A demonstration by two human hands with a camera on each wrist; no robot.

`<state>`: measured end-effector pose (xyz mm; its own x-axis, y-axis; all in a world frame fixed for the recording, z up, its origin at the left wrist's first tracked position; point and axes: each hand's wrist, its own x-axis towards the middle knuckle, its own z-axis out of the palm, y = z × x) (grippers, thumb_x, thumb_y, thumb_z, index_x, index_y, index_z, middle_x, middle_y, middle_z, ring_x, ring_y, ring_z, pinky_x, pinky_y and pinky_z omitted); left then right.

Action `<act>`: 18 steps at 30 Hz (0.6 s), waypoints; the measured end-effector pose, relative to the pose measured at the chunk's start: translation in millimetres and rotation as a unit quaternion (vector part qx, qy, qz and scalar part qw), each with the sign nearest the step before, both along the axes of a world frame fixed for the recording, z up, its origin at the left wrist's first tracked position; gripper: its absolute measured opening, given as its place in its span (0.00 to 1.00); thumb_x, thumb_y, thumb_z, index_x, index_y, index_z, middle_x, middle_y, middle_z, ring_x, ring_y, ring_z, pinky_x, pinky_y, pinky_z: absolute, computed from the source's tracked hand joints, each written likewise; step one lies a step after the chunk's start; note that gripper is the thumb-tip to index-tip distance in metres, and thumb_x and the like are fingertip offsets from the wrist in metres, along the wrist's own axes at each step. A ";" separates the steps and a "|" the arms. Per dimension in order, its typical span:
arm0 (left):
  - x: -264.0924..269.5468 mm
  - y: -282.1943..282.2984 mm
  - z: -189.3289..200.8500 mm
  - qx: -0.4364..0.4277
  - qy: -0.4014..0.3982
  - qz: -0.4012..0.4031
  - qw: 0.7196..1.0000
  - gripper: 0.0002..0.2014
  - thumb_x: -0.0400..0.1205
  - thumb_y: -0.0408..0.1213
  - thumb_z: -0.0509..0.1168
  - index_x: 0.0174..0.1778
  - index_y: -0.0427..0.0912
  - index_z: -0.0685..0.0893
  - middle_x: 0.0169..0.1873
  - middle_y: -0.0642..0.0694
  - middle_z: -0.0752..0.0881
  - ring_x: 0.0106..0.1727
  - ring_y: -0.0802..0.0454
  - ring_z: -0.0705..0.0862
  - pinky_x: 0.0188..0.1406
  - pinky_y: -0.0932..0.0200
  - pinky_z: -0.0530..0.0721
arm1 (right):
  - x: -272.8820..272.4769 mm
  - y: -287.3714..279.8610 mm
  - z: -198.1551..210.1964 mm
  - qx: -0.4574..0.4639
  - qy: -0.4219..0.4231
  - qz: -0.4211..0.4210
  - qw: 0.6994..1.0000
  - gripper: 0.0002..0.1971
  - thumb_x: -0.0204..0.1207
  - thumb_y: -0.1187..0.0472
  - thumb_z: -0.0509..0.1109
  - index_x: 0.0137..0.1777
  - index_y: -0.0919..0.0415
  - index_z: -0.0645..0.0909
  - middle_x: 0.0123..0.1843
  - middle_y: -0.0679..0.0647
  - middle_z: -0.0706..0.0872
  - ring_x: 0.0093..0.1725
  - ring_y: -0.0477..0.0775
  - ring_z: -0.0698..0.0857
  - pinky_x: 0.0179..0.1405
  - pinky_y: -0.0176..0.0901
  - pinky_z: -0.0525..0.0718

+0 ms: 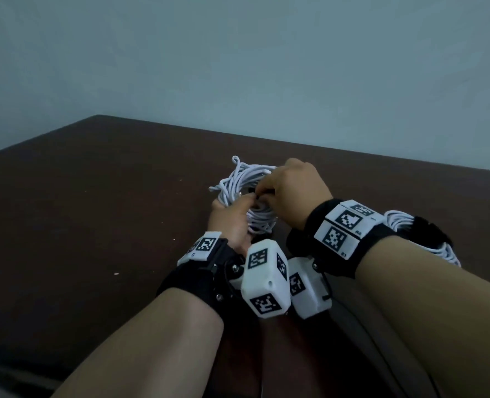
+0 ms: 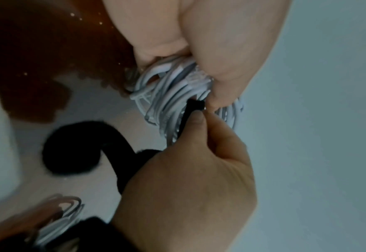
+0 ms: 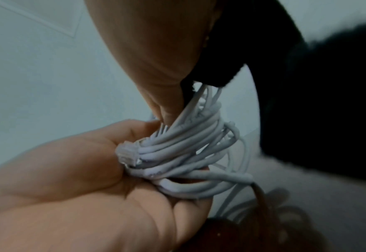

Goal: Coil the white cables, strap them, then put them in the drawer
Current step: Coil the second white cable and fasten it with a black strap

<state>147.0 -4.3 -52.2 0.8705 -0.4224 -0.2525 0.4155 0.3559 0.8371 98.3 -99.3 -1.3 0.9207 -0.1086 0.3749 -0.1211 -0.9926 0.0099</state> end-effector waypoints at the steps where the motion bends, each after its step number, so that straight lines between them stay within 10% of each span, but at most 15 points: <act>1: 1.6 -0.4 -0.4 -0.012 0.005 -0.002 1.000 0.19 0.76 0.28 0.69 0.61 0.37 0.72 0.46 0.33 0.85 0.44 0.36 0.88 0.44 0.37 0.88 | 2.6 -0.1 -1.5 0.012 -0.002 -0.006 1.000 0.10 0.76 0.57 0.66 0.51 0.45 0.87 0.44 0.50 0.87 0.54 0.57 0.75 0.47 0.44 0.65; 7: -0.8 -0.1 1.7 -0.061 0.025 -0.025 0.997 0.19 0.77 0.22 0.66 0.61 0.39 0.72 0.47 0.30 0.85 0.46 0.33 0.87 0.42 0.38 0.88 | 9.6 -1.4 -11.5 0.099 -0.020 -0.032 0.994 0.08 0.73 0.58 0.69 0.51 0.51 0.83 0.33 0.40 0.67 0.53 0.54 0.72 0.52 0.42 0.61; 11: 2.6 2.5 1.4 -0.024 0.002 0.001 1.000 0.20 0.77 0.25 0.67 0.65 0.36 0.72 0.49 0.33 0.85 0.44 0.39 0.88 0.31 0.51 0.88 | 1.9 2.9 -11.8 0.178 -0.036 0.018 0.983 0.09 0.69 0.63 0.72 0.49 0.55 0.81 0.34 0.38 0.75 0.49 0.51 0.80 0.56 0.43 0.76; 18: 6.8 5.6 2.0 -0.038 -0.007 0.017 0.999 0.21 0.79 0.25 0.66 0.67 0.32 0.71 0.44 0.37 0.83 0.34 0.48 0.83 0.13 0.66 0.80 | -4.1 -3.2 -18.3 0.419 -0.223 -0.103 0.874 0.11 0.73 0.66 0.60 0.33 0.50 0.72 0.35 0.47 0.79 0.34 0.49 0.76 0.36 0.40 0.76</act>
<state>153.8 1.3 -50.1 0.8881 -0.4096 -0.2087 0.3905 0.4326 0.8126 94.2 -102.5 -19.6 0.6319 -0.6637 0.4002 -0.1050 -0.5849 -0.8042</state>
